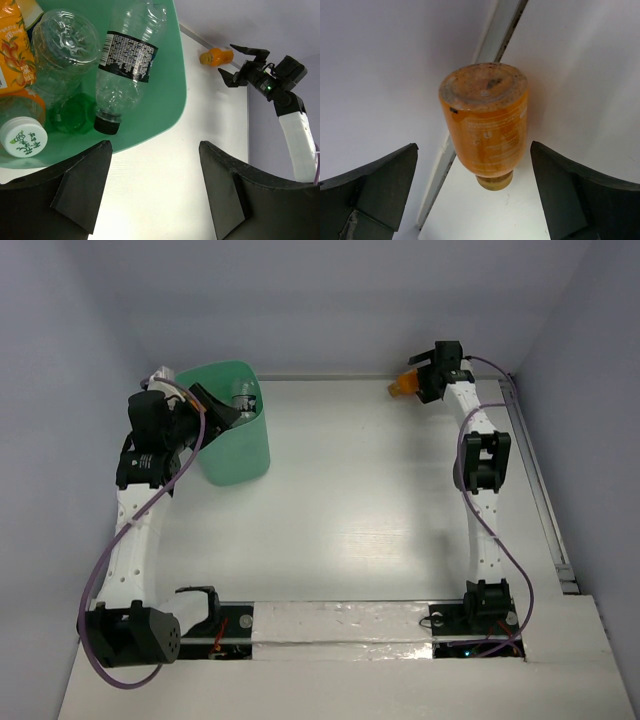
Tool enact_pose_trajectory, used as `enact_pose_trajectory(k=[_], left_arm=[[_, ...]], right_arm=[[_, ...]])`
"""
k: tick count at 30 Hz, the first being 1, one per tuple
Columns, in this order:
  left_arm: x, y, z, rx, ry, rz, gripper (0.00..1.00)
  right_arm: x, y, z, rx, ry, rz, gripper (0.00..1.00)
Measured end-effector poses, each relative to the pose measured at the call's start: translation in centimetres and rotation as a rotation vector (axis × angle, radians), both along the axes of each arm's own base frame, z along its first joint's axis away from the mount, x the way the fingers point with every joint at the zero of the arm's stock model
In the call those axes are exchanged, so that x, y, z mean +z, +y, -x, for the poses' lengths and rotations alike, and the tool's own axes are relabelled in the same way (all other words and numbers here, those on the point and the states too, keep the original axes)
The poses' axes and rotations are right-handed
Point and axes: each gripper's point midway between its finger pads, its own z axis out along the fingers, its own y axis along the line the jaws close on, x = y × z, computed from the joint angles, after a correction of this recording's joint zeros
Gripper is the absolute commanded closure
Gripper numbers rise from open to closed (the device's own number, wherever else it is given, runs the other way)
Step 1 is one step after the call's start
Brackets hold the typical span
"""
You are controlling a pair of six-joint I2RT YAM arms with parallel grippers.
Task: Put the plastic bottles in the bin
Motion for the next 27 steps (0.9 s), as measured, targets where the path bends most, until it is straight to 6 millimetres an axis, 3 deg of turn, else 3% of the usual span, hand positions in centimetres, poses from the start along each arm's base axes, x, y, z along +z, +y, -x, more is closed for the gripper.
enact_pose_trajectory(k=[5,11,20,27], left_arm=[[0.1,0.0,0.2,0.0,0.0,-0.002,0.3],[0.6,0.1,1.0,0.008,-0.009,-0.006,0.3],[3.0,0.3,3.8,0.034,-0.078,-0.003,0.3],[3.7,0.5,5.2,0.058,-0.082,0.009,0.3]], right_arm=[[-0.9,0.0,0.1,-0.018,0.025,-0.022,0.02],[-0.8,0.1,0.3,-0.031,0.04,-0.039,0.19],[-0.7,0.1,0.4,-0.061,0.058,-0.075,0.29],[-1.1,0.1,0.8,-0.077,0.084,-0.091,0.39]])
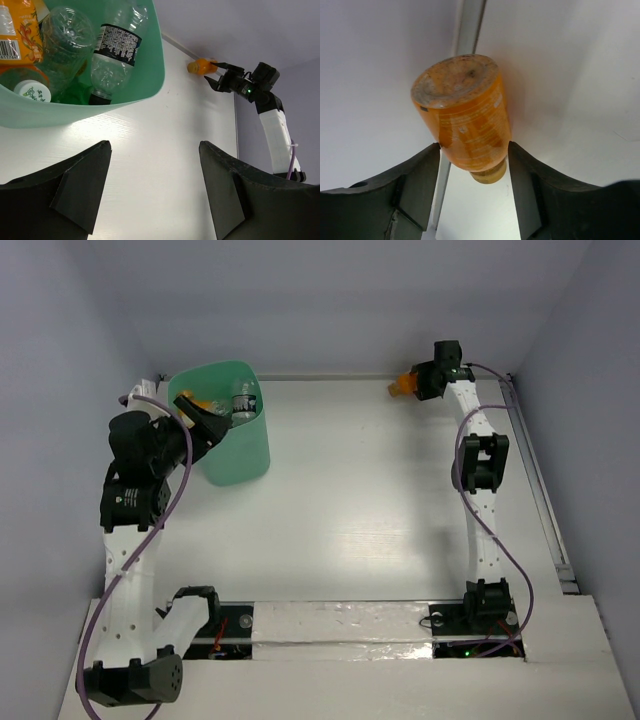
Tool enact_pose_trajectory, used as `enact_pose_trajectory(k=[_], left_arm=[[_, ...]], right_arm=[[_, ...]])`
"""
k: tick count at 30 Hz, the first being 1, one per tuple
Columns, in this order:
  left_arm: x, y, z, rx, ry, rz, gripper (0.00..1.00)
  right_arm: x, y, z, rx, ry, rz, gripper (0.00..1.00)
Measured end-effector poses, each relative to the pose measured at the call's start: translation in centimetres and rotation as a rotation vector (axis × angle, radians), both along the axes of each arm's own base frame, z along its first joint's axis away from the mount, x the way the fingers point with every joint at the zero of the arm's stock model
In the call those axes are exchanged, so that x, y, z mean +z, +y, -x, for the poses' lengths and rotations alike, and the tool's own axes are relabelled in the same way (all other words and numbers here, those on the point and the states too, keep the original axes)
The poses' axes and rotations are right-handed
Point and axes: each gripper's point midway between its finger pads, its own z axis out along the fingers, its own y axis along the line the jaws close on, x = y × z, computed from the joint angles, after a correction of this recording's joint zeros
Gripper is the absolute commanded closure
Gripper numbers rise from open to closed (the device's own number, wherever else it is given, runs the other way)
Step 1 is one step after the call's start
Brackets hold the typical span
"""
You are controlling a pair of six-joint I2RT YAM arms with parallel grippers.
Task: Put the plastic bottles in the bin
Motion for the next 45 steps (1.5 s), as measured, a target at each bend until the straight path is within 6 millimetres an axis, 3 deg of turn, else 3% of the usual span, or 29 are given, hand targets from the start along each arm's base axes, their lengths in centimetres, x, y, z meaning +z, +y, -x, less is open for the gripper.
enact_pose_trajectory(k=[7,10,13,16,19,20,24,26,28,32,38,45], left_arm=[[1.1,-0.1,0.6,0.006,-0.024,0.015,0.3],[1.4,-0.1,0.8,0.005,-0.031,0.019,0.3],[1.5,-0.2,0.9,0.004,-0.036,0.023,0.3],[1.7,-0.5,1.1,-0.007,-0.04,0.026,0.3],[1.9,-1.3,1.4,-0.034,-0.046,0.027,0.3],[1.9,-1.5,1.5,-0.044,-0.048,0.028,0.3],[2.1,-2.1,1.6,-0.064,-0.054,0.03,0.3],[2.1,-2.1,1.7,-0.067,-0.056,0.03,0.3],[2.1,-2.3,1.9,-0.073,-0.059,0.03,0.3],[2.0,-2.8,2.3,-0.091,-0.06,0.033,0.3],[1.5,-3.7,2.6,-0.128,-0.049,0.04,0.3],[1.5,-4.2,2.8,-0.151,-0.053,0.033,0.3]], right_arm=[[-0.8,-0.4,0.5,-0.004,0.025,-0.005,0.42],[-0.7,-0.4,1.6,0.004,0.044,-0.006,0.43],[-1.3,-1.0,5.3,0.028,0.111,0.037,0.44],[-2.9,-1.3,12.1,0.089,0.189,0.092,0.46],[-2.3,-1.3,18.0,0.155,0.206,0.128,0.38],[-1.2,-1.2,18.8,0.174,0.188,0.142,0.24],[4.6,-1.2,17.2,0.215,0.014,0.2,0.01],[6.6,-1.2,15.7,0.219,-0.055,0.222,0.0],[7.0,-1.2,14.5,0.219,-0.077,0.226,0.0],[4.8,-1.0,12.9,0.215,-0.043,0.209,0.0],[-0.1,-0.2,13.5,0.217,0.107,0.189,0.0],[-0.9,2.9,15.2,0.277,0.167,0.236,0.0]])
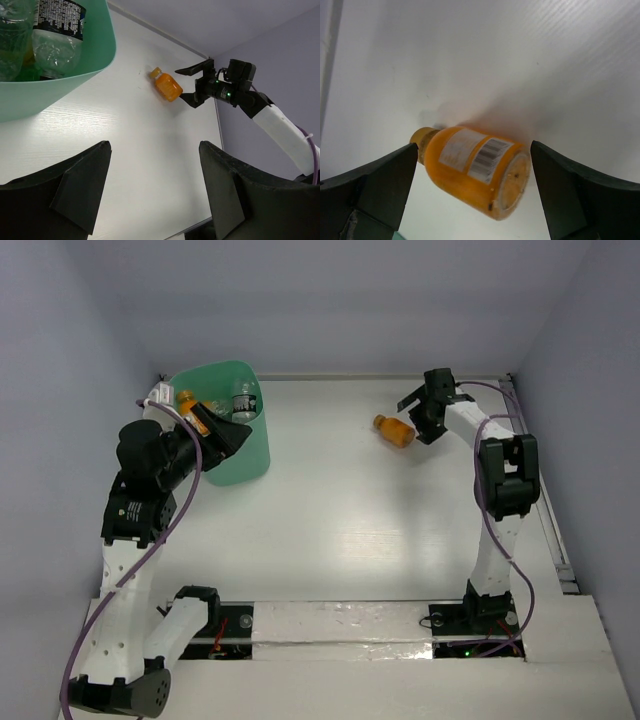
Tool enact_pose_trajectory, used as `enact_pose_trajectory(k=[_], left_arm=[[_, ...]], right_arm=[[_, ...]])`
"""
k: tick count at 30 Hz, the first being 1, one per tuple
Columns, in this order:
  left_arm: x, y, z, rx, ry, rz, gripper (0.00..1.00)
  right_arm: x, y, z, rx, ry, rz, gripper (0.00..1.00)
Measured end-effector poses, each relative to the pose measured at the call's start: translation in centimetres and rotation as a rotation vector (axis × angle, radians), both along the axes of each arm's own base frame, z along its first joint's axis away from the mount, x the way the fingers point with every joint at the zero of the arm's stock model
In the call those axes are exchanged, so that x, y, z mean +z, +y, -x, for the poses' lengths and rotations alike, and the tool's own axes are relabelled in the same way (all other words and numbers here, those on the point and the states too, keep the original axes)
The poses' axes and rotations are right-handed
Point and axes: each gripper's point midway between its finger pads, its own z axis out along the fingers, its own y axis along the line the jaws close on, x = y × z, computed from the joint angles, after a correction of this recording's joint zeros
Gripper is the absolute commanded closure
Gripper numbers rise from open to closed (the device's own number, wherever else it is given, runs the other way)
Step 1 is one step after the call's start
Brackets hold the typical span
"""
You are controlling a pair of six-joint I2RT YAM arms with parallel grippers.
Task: Put the plastic bottles in the bin
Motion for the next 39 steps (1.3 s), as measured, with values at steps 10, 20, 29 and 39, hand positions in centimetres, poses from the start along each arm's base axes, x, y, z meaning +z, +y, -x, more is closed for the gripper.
enact_pose_trajectory(k=[10,20,29,39], left_arm=[[-0.2,0.2,0.1,0.01,-0.019,-0.051,0.3],[-0.6,-0.5,0.4,-0.023,-0.016,-0.078,0.3],[-0.8,-0.8,0.3,-0.03,-0.012,-0.082,0.3],[-0.3,-0.3,0.3,-0.009,-0.012,-0.103,0.3]], right_arm=[[4.4,-0.7,2.3,0.258,-0.028,0.339,0.0],[3.7,4.9,4.0,0.7,-0.047,0.413,0.0],[1.5,9.8,7.1,0.978,-0.06,0.291,0.0],[-3.6,12.2,8.6,1.064,0.027,0.201,0.34]])
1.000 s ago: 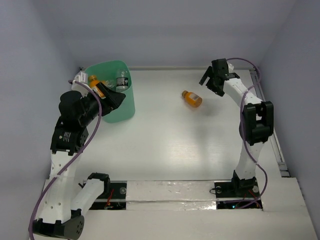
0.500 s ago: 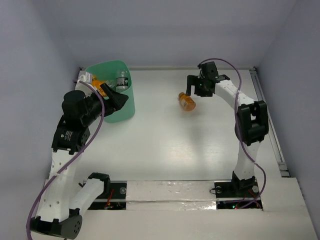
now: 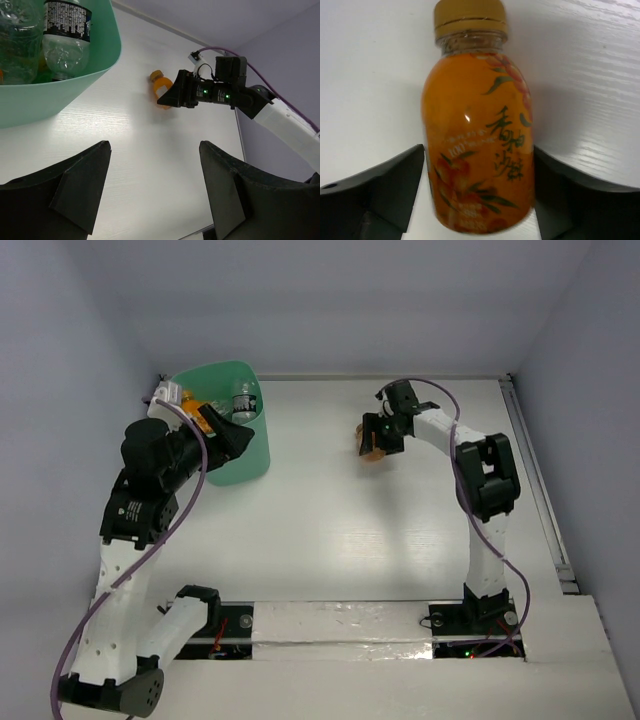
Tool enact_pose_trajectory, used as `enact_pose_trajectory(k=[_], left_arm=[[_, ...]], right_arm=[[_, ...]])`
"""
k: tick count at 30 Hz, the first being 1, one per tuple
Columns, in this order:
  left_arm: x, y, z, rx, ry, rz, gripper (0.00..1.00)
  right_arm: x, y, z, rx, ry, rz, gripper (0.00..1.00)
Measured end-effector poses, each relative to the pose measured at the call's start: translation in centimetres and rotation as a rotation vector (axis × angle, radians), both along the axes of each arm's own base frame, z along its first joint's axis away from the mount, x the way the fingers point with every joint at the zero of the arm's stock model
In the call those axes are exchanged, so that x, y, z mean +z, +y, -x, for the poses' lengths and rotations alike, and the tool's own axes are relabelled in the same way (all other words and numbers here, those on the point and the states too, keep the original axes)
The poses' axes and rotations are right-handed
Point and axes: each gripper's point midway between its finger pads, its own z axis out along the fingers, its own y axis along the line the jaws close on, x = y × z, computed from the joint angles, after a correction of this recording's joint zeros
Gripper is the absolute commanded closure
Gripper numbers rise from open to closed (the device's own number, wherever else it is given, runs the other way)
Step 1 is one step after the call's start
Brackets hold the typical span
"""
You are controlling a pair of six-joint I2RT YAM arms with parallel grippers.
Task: Put the plastic bottles in the bin
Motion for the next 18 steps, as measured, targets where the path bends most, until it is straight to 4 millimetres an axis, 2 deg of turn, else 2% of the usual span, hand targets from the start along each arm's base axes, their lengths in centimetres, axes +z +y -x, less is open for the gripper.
enact_pose_trajectory(k=[5,9,12,13,14,16,18], left_arm=[[1.2,0.4,0.5,0.018,-0.021,-0.005,0.3],[2.9,0.9,1.3,0.034,-0.064,-0.003,0.3],[4.3,1.2,2.1,0.045,-0.097,0.001,0.29],[4.9,1.4,2.4,0.051,-0.106,0.0,0.28],[5.5,1.5,2.6,0.056,-0.119,0.002,0.28],[6.9,1.8,3.1,0.07,-0.142,0.002,0.27],[8.8,2.2,3.6,0.085,-0.181,0.006,0.25]], right_arm=[[1.1,1.2,-0.3,-0.015,-0.042,-0.034,0.49],[3.6,1.7,0.0,-0.022,-0.089,-0.057,0.49],[7.3,2.3,0.2,-0.021,-0.156,-0.088,0.49],[9.5,2.6,0.4,-0.022,-0.193,-0.11,0.49],[10.6,3.0,0.6,-0.015,-0.212,-0.121,0.49],[14.6,4.6,1.2,0.012,-0.276,-0.168,0.49],[19.5,7.5,1.7,0.059,-0.351,-0.234,0.49]])
